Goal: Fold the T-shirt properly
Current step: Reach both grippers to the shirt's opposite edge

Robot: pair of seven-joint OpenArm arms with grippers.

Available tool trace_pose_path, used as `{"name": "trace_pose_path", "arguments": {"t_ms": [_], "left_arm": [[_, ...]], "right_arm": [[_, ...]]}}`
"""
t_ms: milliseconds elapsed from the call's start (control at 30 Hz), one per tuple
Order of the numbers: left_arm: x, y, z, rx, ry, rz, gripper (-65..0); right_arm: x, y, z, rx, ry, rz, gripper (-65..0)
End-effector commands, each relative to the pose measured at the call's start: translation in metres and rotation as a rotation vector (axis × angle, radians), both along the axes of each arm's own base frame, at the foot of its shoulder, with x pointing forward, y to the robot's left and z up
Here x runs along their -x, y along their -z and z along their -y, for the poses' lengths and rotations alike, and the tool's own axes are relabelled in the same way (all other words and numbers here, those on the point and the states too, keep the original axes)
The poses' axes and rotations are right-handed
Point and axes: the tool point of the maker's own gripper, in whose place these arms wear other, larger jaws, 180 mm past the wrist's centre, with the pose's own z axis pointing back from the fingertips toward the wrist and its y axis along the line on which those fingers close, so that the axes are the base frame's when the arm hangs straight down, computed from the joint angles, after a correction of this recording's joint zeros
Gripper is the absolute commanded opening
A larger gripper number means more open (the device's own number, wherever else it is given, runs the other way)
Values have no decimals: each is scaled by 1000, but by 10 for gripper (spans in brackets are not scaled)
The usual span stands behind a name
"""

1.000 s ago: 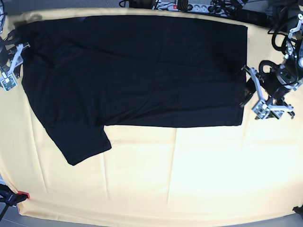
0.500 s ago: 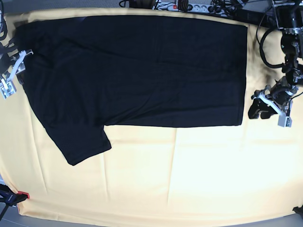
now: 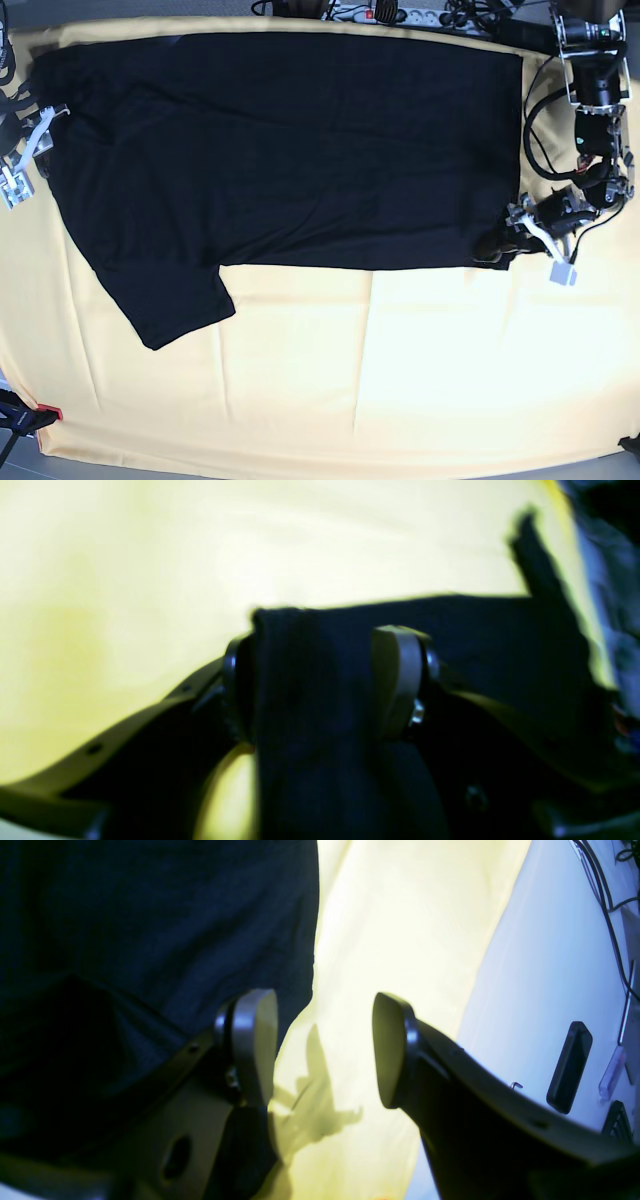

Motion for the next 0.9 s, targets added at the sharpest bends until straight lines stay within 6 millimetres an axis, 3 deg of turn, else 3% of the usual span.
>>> {"name": "trace_pose_path", "arguments": {"t_ms": [0,100,233,267,500,667,867], "left_arm": [[9,8,4,-40,59,-52,-303],[7,5,8,-31,70,-47,-340],[-4,3,-3,-88,35,-31,-610],[-7,3,-6,-105,26,-27,-650],[-18,-4,-11,-115,-12,-11,-650],[-18,-3,-11,-115,-11,-12,-650],[-18,-3,-11,-115,-11,-13,-650]], "right_arm": [[-8,-12,0,17,-22,43,-331],[-12,-16,-3,4,-39,74,-331],[-30,-22,-7,-95,-16,143,-331],[-37,-22,-8,-139,-13,155,-331],[-90,0,1,-555,85,206,-331],[-127,25,17,-840,200,178,-331],[-159,47,26,-1098,305,124,-331]]}}
